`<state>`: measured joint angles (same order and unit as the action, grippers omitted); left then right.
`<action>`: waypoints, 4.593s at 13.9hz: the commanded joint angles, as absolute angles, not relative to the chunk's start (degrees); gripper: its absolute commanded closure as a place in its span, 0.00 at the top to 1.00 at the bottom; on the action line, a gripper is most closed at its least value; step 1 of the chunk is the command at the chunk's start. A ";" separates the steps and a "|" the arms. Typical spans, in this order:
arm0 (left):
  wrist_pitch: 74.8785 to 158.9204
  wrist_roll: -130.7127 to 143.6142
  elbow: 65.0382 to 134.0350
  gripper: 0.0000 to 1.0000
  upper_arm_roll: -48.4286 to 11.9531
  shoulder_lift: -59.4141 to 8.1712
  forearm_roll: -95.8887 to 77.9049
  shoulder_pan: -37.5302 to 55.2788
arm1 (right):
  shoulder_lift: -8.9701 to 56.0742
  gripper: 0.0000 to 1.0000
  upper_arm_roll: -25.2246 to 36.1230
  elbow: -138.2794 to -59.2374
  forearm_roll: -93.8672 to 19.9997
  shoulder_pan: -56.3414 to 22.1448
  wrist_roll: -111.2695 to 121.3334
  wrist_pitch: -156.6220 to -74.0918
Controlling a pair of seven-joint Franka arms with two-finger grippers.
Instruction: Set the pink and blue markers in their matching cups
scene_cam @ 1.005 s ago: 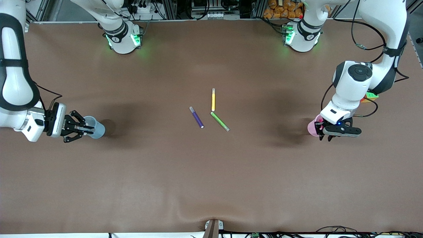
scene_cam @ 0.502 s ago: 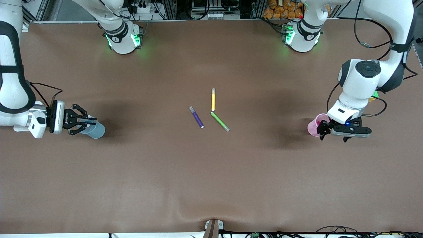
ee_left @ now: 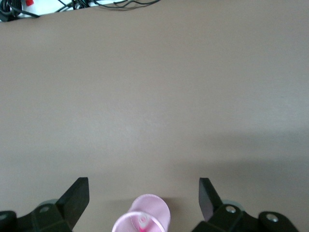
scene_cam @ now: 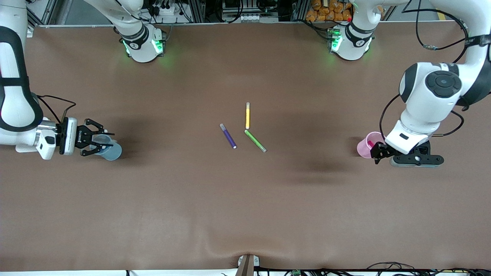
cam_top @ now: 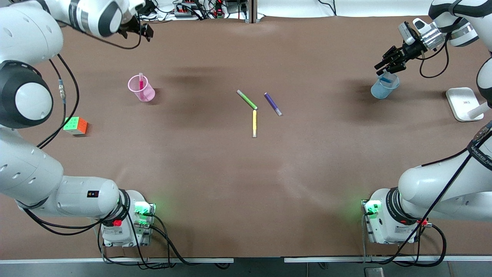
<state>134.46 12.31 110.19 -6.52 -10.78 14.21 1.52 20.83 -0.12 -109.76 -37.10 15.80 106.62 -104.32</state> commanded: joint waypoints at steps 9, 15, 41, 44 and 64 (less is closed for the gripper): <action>97.49 11.87 83.86 1.00 -12.30 -10.73 5.27 0.80 | 12.05 1.00 -1.23 -108.11 -26.03 11.43 68.50 -103.45; 92.90 9.68 82.00 1.00 -11.96 -5.63 4.92 0.09 | 7.83 1.00 -1.41 -108.19 -20.23 8.27 54.96 -104.06; 86.58 -3.25 89.73 1.00 5.36 3.07 2.11 4.92 | -4.83 1.00 -0.97 -90.89 -2.37 2.01 6.68 -82.62; 86.31 -3.52 89.65 1.00 5.01 3.43 2.11 4.92 | -5.01 1.00 -1.05 -90.35 -2.37 3.78 6.68 -80.43; 86.31 4.40 89.56 1.00 3.34 2.02 0.52 4.22 | -4.66 1.00 -1.05 -91.32 -2.20 3.96 7.47 -82.88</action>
<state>86.50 4.15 89.41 3.33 1.87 0.82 4.46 -4.75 -0.45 -91.34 -3.20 3.28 7.38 -82.52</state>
